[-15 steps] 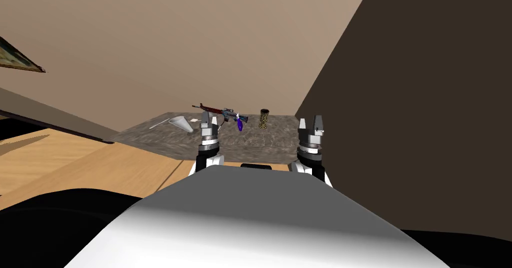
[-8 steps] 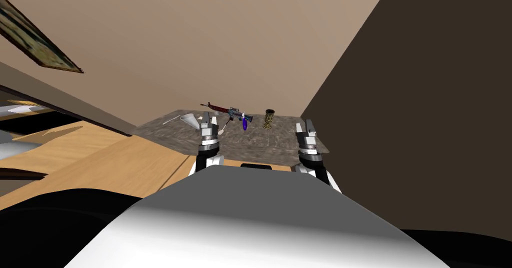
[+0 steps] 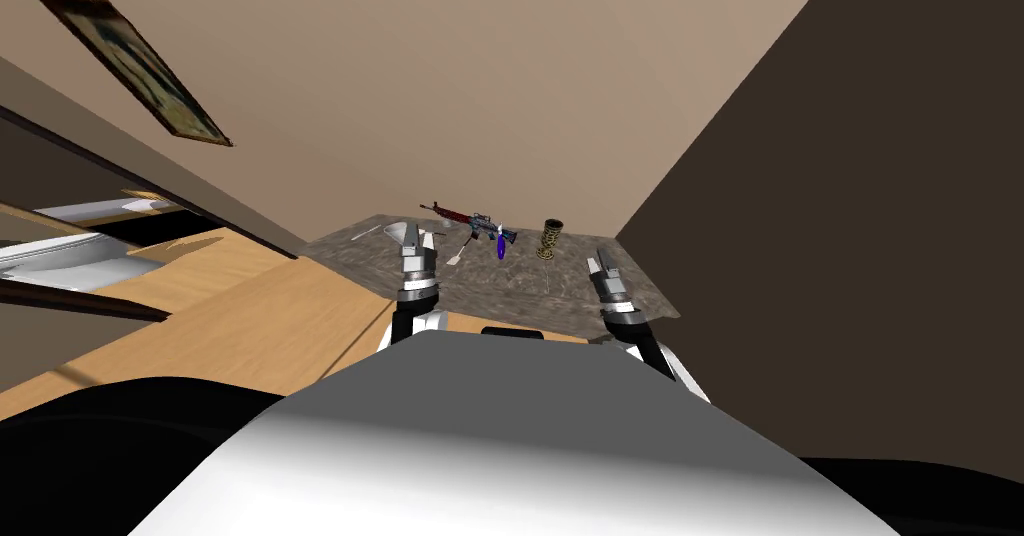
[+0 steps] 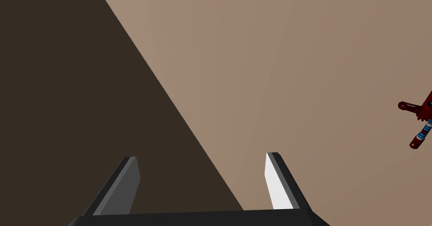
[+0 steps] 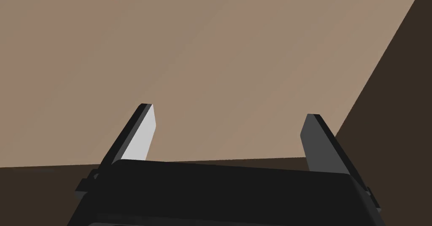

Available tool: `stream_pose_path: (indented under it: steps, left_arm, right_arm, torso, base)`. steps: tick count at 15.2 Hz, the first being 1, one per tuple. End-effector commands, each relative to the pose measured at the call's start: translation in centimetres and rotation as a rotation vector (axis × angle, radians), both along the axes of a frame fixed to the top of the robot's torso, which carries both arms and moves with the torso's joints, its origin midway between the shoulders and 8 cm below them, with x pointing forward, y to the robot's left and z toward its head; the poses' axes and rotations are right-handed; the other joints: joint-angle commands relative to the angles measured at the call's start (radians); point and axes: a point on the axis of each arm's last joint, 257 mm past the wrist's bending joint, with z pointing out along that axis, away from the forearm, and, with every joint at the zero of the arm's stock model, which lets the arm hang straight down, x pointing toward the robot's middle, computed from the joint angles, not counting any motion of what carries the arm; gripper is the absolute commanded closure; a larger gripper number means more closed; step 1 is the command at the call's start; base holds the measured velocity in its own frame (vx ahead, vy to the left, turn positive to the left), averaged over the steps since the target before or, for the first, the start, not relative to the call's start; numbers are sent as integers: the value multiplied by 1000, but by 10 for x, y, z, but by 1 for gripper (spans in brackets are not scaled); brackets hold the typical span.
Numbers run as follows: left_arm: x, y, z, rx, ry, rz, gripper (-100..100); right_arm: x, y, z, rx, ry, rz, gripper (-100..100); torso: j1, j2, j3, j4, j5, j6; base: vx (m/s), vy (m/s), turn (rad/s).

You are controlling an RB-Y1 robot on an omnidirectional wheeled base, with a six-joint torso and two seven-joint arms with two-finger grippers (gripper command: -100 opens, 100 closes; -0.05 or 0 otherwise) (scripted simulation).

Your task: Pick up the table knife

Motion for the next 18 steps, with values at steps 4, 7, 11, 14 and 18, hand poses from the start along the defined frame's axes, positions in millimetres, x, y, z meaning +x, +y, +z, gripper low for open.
stream_pose_path:
  steps: [4, 7, 11, 14, 18]
  left_arm:
    - [0, 0, 0, 0, 0, 0, 0]
    - [0, 0, 0, 0, 0, 0, 0]
    - [0, 0, 0, 0, 0, 0, 0]
    - [0, 0, 0, 0, 0, 0, 0]
    - [0, 0, 0, 0, 0, 0, 0]
  right_arm:
    - [4, -14, -41, -74, 142, 5, -100]
    - [3, -32, -76, -121, 261, -7, -100]
    - [1, -41, -94, -172, 327, -2, -100]
    - [-5, -65, -128, -224, 450, -23, -100]
    - [-10, -79, -144, -277, 516, -23, -100]
  torso:
    - [1, 0, 0, 0, 0, 0]
    - [0, 0, 0, 0, 0, 0]
    - [0, 0, 0, 0, 0, 0]
    - [0, 0, 0, 0, 0, 0]
    - [0, 0, 0, 0, 0, 0]
  base:
    - [-8, 66, 165]
    - [-9, 63, 173]
    - [-2, 54, 132]
    - [-2, 65, 193]
    - [-1, 54, 130]
